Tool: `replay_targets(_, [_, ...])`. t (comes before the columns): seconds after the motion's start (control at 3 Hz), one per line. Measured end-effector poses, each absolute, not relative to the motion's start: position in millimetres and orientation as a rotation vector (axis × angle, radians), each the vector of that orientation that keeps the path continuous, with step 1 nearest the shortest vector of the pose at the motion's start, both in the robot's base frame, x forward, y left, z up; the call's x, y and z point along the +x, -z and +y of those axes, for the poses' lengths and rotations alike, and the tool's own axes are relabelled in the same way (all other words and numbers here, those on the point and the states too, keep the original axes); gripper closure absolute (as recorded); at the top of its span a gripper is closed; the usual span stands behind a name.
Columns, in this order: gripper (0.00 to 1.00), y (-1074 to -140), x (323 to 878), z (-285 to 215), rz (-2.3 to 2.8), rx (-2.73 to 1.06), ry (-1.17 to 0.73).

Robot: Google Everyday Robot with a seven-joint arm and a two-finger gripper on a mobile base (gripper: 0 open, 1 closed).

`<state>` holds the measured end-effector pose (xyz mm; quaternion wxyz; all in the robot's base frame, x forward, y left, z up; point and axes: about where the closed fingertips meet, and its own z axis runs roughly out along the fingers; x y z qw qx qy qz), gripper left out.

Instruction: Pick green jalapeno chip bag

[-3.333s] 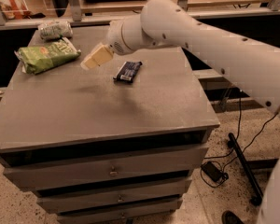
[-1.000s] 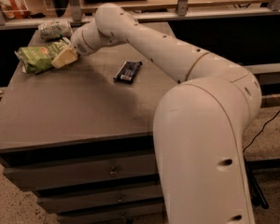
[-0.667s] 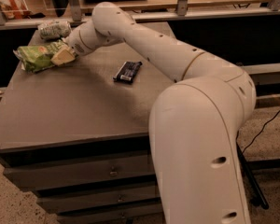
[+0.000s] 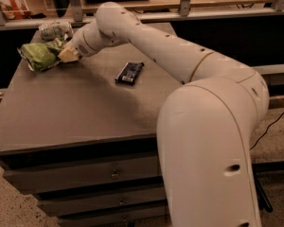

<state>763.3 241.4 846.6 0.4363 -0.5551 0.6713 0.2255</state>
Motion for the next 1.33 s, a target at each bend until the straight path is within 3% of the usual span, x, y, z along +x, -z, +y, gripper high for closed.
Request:
replay_targets(0.33, [1.00,-858.2,757.5,214.1,1.678,-1.339,-0.537])
replay_targets(1.33, [1.00,-923.9,712.2,110.0,1.606,-1.309,-0.564])
